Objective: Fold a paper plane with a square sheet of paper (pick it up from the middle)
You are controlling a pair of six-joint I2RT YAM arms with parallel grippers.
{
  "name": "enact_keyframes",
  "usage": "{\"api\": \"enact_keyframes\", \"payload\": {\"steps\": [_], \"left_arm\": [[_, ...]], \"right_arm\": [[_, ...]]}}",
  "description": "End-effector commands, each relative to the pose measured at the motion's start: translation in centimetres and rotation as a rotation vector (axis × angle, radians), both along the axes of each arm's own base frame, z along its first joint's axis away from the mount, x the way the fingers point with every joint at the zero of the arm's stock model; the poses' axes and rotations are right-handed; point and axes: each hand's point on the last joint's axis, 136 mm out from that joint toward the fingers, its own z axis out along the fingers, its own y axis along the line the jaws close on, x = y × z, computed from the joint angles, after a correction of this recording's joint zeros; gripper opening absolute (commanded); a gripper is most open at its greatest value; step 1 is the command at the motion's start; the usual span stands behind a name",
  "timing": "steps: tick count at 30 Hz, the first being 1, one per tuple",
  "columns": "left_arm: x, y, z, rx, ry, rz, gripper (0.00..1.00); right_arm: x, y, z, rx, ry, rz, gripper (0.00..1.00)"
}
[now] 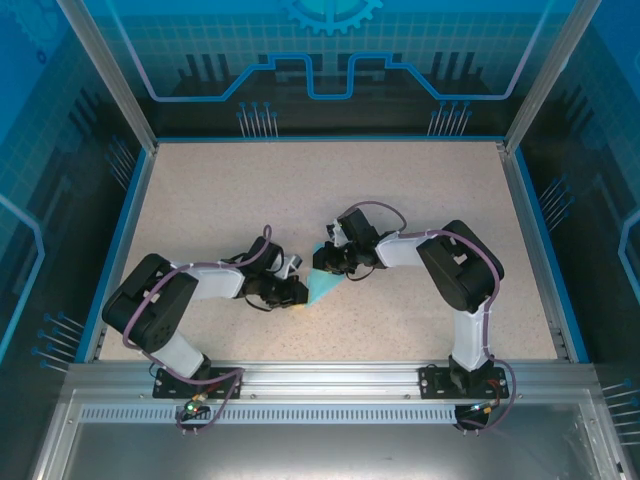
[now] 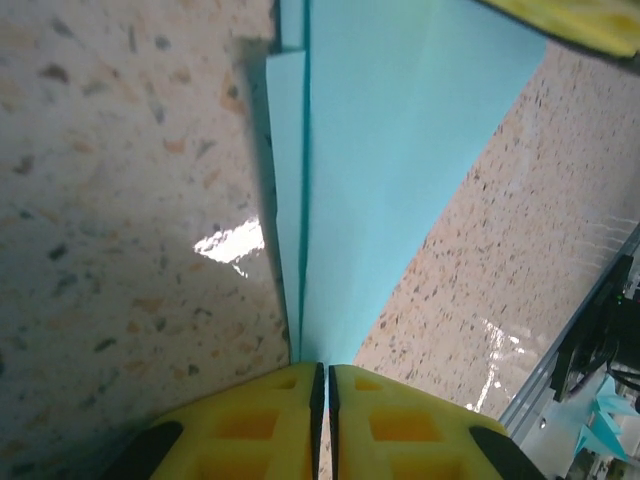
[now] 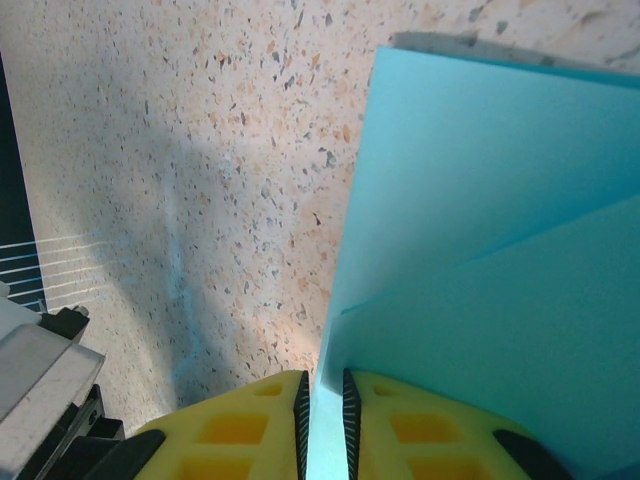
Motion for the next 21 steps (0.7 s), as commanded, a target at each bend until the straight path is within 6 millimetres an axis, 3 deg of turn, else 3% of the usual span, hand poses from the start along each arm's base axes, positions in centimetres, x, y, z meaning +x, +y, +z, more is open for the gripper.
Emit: {"api": "enact_keyframes", "payload": {"steps": [1,5,9,18,21], "left_arm": [[-3.4,1.3,-0.8,0.054,0.104,-0.065,0.13],[-3.2,1.9,-0.3,0.101,0.101,-0.038,0.14],[-2.1,1.7,1.6,0.085,0.032,-0.015,0.15],[1.8,-1.8,6.7,-0.105,-0.091,0.007,0.19],[2.9,-2.9,7.0,-0.152,-0.100,0.007,0.19]], "right_arm": [[-2.7,-2.6,-4.7,-0.158,0.109,-0.008,0.20],[-2.7,-2.6,-4.6,-0.157,0.107,-0.010,0.20],[-2.7,-2.6,-4.7,-0.156,0.109,-0.012,0.20],[-2.7,-2.7,-5.0,-0.160,0.115,-0.014,0.20],[-2.8,-2.7,-5.0,-0.160,0.116,-0.012,0.20]]}}
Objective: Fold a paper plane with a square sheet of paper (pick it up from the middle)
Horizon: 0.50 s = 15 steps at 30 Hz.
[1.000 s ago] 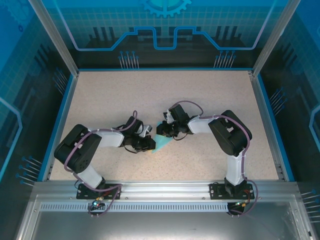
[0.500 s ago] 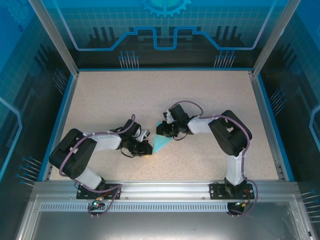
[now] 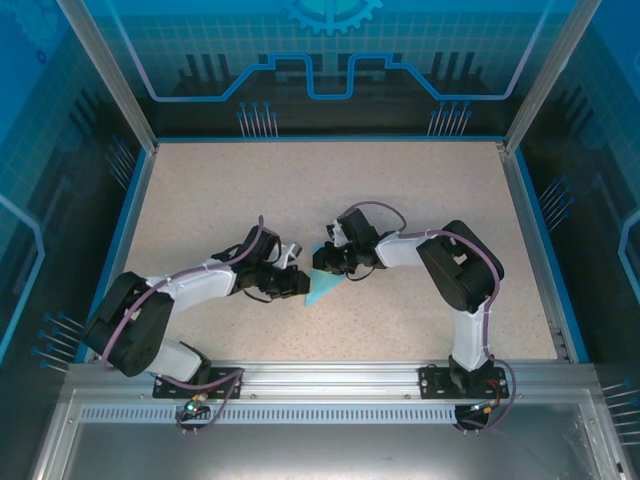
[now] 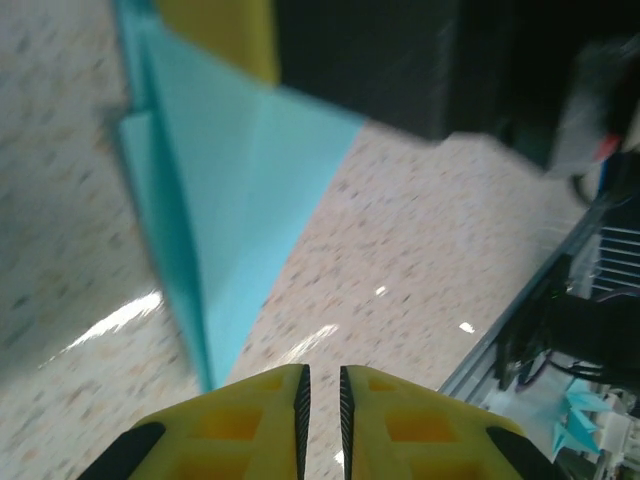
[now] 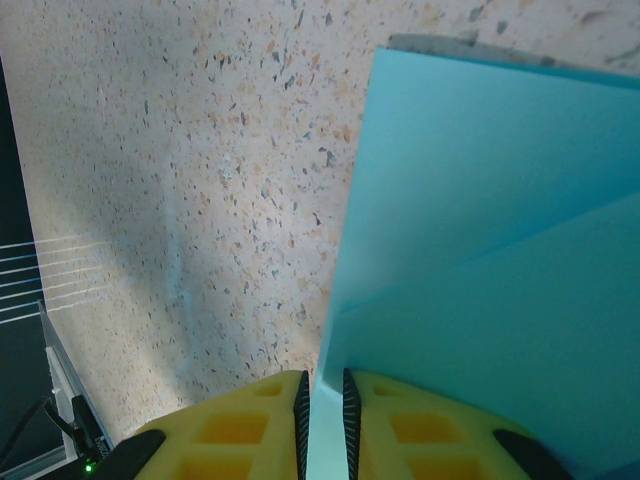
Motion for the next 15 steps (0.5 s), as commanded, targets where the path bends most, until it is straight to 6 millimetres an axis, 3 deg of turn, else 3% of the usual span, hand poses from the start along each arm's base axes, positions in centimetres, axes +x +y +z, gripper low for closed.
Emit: {"api": "enact_keyframes", "payload": {"steps": [1,5,8,15], "left_arm": [[1.5,-2.0,1.4,-0.090,-0.013,-0.011,0.19],[1.7,-2.3,-0.4,-0.072,0.036,-0.018,0.20],[0.8,-2.2,-2.4,-0.054,0.107,-0.030,0.20],[-2.4,0.3,-5.9,0.072,0.226,-0.028,0.20]], "right_arm": [[-2.8,-2.7,-5.0,-0.160,0.116,-0.012,0.20],[-2.8,-2.7,-5.1,-0.160,0.118,-0.011,0.20],[-2.8,-2.7,-5.1,-0.163,0.119,-0.013,0.20],[-3.0,-3.0,-5.3,-0.176,0.123,-0.012,0.20]]}}
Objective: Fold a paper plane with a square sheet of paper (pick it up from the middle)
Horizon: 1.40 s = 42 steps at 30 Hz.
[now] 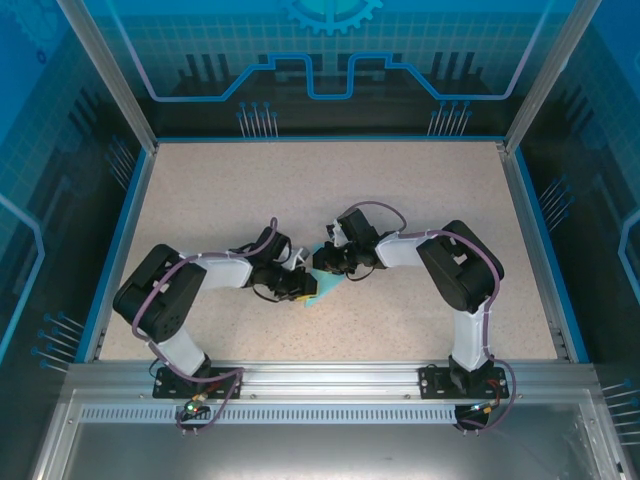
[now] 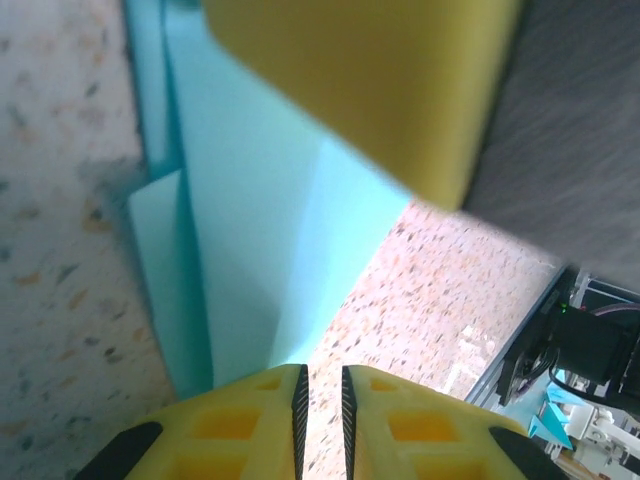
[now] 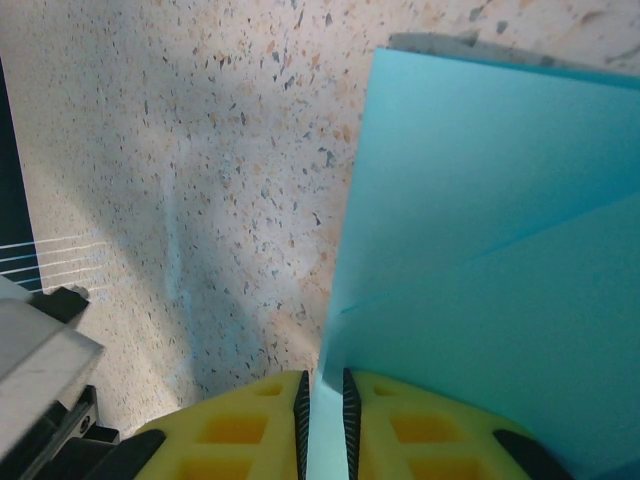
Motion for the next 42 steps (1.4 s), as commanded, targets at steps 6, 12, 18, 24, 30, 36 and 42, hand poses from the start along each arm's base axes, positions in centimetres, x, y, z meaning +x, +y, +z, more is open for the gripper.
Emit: {"api": "enact_keyframes", "payload": {"steps": [6,12,18,24,30,36,42], "left_arm": [[-4.8,3.0,-3.0,0.139,0.147,-0.030,0.19],[-5.9,3.7,-3.3,0.168,0.173,-0.042,0.19],[-5.6,3.4,-1.6,0.134,0.119,-0.039,0.19],[-2.3,2.4,2.4,0.075,-0.034,0.024,0.21],[1.8,0.3,5.1,-0.021,-0.131,0.105,0.22],[3.7,-1.5,4.7,-0.077,-0.137,0.091,0.22],[4.1,-1.6,2.2,-0.051,-0.110,0.093,0.21]], "right_arm": [[-2.9,-3.0,-5.2,-0.174,0.122,-0.014,0.20],[-2.8,-3.0,-5.1,-0.176,0.120,-0.014,0.20],[-2.8,-3.0,-5.1,-0.173,0.121,-0.015,0.20],[-2.8,-2.9,-5.2,-0.171,0.123,-0.015,0.20],[-3.0,-3.0,-5.5,-0.169,0.132,-0.018,0.20],[-2.9,-2.9,-5.4,-0.164,0.134,-0.017,0.20],[-2.9,-2.8,-5.2,-0.158,0.131,-0.016,0.20]]}}
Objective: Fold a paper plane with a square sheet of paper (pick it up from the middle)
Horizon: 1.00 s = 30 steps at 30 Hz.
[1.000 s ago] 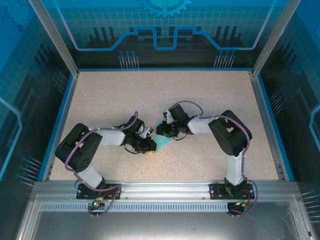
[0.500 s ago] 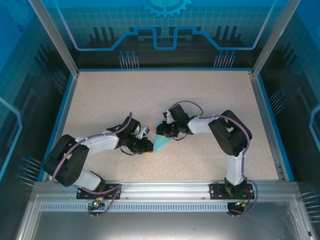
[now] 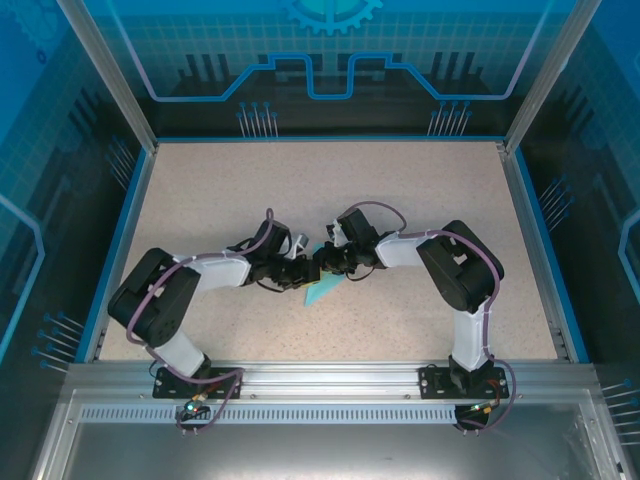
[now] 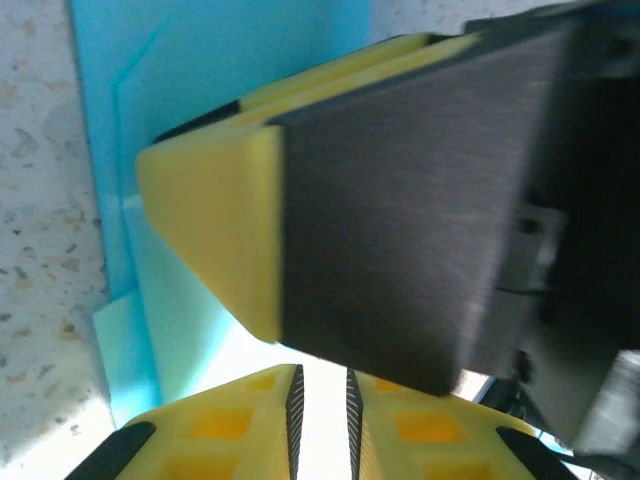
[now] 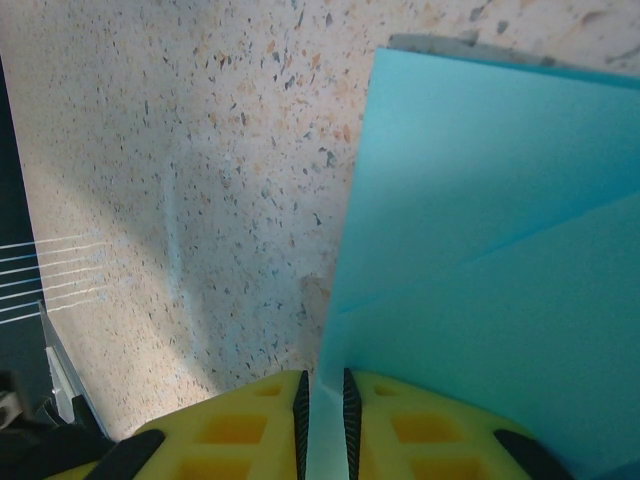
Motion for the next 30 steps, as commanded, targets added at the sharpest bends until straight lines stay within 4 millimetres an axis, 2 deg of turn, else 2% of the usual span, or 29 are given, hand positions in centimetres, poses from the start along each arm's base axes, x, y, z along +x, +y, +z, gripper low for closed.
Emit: {"api": "enact_keyframes", "payload": {"steps": [1,6,10,13,16,20,24,30], "left_arm": [[0.6,-0.6,-0.6,-0.007,-0.005,0.001,0.21],[-0.4,1.5,-4.3,0.121,0.052,0.045,0.15],[-1.9,3.5,-6.9,0.224,0.105,0.070,0.10],[-2.9,4.2,-8.0,0.246,0.128,0.075,0.08],[-3.3,4.8,-8.7,0.272,0.145,0.082,0.06],[-3.7,5.2,-9.2,0.295,0.150,0.086,0.04],[-3.7,5.2,-9.3,0.294,0.151,0.086,0.03],[-3.5,5.0,-9.3,0.288,0.149,0.083,0.02]], "right_arm": [[-2.9,-2.7,-5.1,-0.158,0.130,-0.016,0.20],[-2.5,-2.4,-4.5,-0.137,0.121,-0.022,0.21],[-1.5,-1.8,-2.7,-0.093,0.090,-0.028,0.21],[-0.3,-1.1,-0.3,-0.045,0.048,-0.024,0.22],[1.2,-0.7,3.0,0.003,-0.021,-0.010,0.24],[2.4,-1.8,6.3,-0.009,-0.112,-0.022,0.24],[2.1,-2.5,6.4,-0.037,-0.123,-0.018,0.20],[0.7,-1.0,4.5,-0.031,-0.082,0.030,0.11]]}}
